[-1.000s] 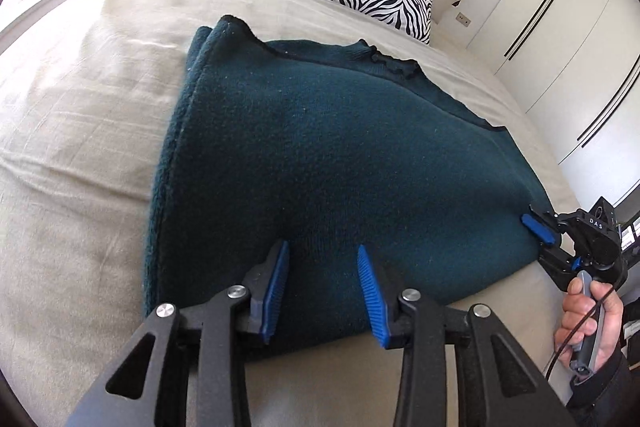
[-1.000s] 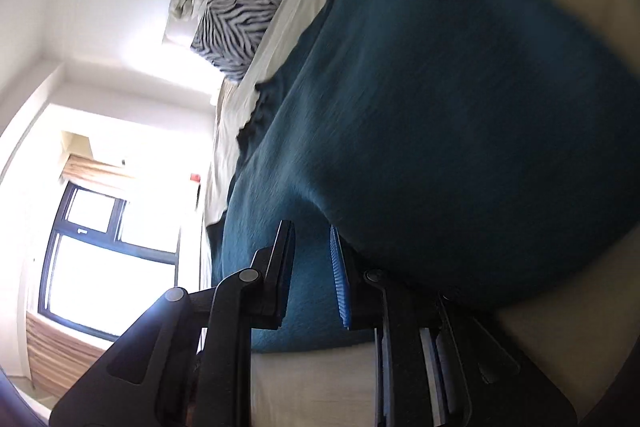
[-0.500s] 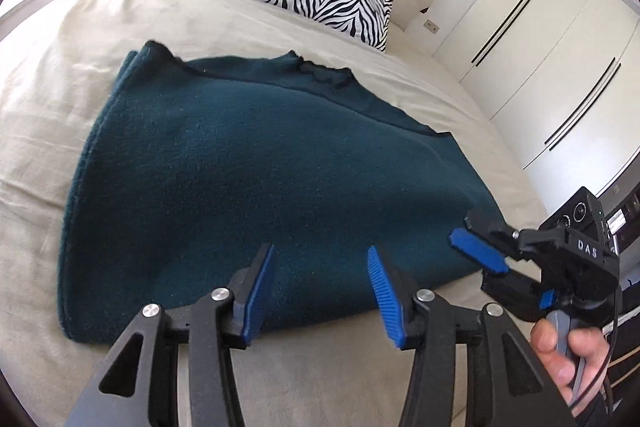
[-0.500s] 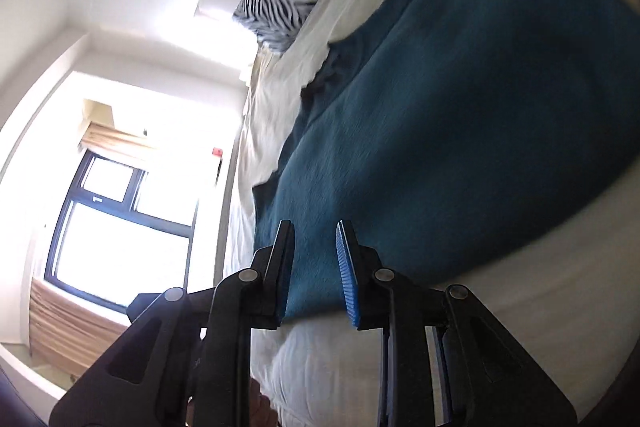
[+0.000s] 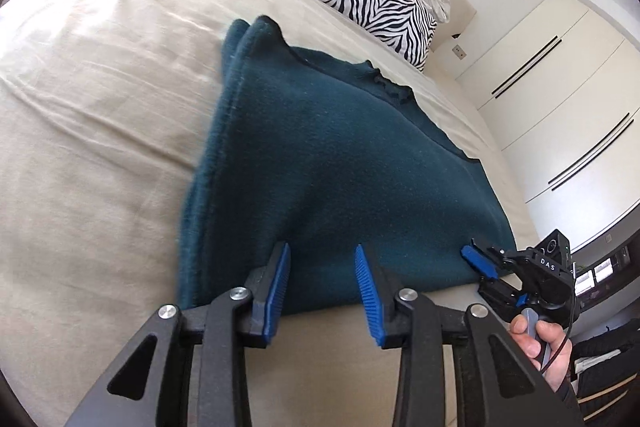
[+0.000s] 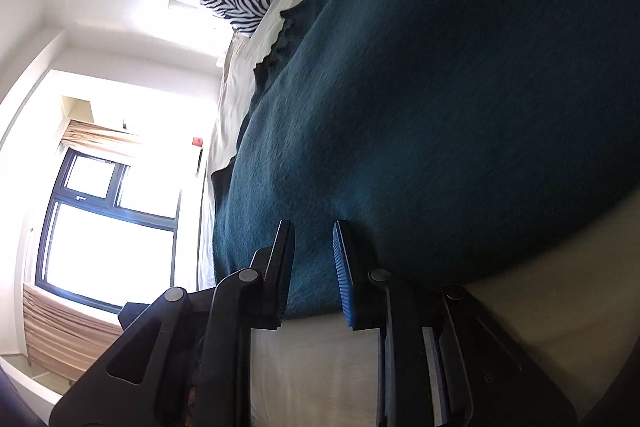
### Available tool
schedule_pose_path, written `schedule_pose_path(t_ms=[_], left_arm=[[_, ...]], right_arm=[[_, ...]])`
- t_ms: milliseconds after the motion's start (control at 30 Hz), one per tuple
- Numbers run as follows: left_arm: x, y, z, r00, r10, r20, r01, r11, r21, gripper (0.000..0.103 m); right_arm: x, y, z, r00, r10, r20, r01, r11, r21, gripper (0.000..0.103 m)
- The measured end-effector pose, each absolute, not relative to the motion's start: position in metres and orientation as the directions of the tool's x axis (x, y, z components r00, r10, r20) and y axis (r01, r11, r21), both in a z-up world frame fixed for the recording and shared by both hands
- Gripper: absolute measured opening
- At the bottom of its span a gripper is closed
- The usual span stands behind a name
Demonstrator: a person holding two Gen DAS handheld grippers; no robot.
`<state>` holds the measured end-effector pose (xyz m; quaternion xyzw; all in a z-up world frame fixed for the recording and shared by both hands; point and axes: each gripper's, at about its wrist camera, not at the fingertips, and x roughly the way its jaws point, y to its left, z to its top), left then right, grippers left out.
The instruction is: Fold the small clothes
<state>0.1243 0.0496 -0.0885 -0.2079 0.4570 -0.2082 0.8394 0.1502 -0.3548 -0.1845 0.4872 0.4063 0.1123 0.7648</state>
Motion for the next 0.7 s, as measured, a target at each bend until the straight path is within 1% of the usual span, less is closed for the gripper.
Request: schedule_pose_path(t_ms=[167,200,233,300,367,433,467,567,700], left_arm=[[0.115,0.094,-0.065,0.575,-0.491,-0.655,0.101,0.836,-0.539,0.050],[0.115,0.100,-0.060,0.589,-0.479,-0.651,0.093,0.840,-0.534,0.055],[0.118,0.105,-0.057,0.599,-0.472,-0.647,0.087,0.842,-0.533,0.057],[0.126,0.113,-0.056,0.601,-0.473,-0.644,0.078,0.837,-0.542,0.057],[0.139,0.115,-0.062,0.585,-0.478,-0.655,0.064,0.833,-0.550,0.057],[0.153,0.112,-0.072,0.541,-0.516,-0.664,0.061,0.811,-0.581,0.057],[0.160,0.109,-0.079,0.512,-0.543,-0.666,0.052,0.793,-0.607,0.058],[0.174,0.102,-0.095,0.455,-0.580,-0.675,0.020,0.765,-0.644,0.057],[0.186,0.101,-0.103,0.413,-0.634,-0.654,-0.014,0.714,-0.700,0.058]], right_arm=[[0.126,-0.396,-0.171,0.695,0.454,-0.558,0.278,0.546,0.791,0.020],[0.123,-0.402,-0.166,0.703,0.431,-0.566,0.287,0.555,0.780,0.020],[0.120,-0.404,-0.160,0.711,0.408,-0.573,0.291,0.571,0.768,0.021],[0.115,-0.406,-0.147,0.721,0.377,-0.581,0.283,0.606,0.744,0.027],[0.119,-0.396,-0.135,0.722,0.385,-0.575,0.253,0.627,0.737,0.031],[0.129,-0.381,-0.128,0.715,0.407,-0.569,0.215,0.645,0.733,0.044],[0.135,-0.374,-0.122,0.714,0.421,-0.560,0.194,0.650,0.735,0.053],[0.163,-0.344,-0.109,0.697,0.478,-0.534,0.134,0.645,0.752,0.054],[0.189,-0.307,-0.101,0.645,0.570,-0.509,0.072,0.617,0.783,0.054]])
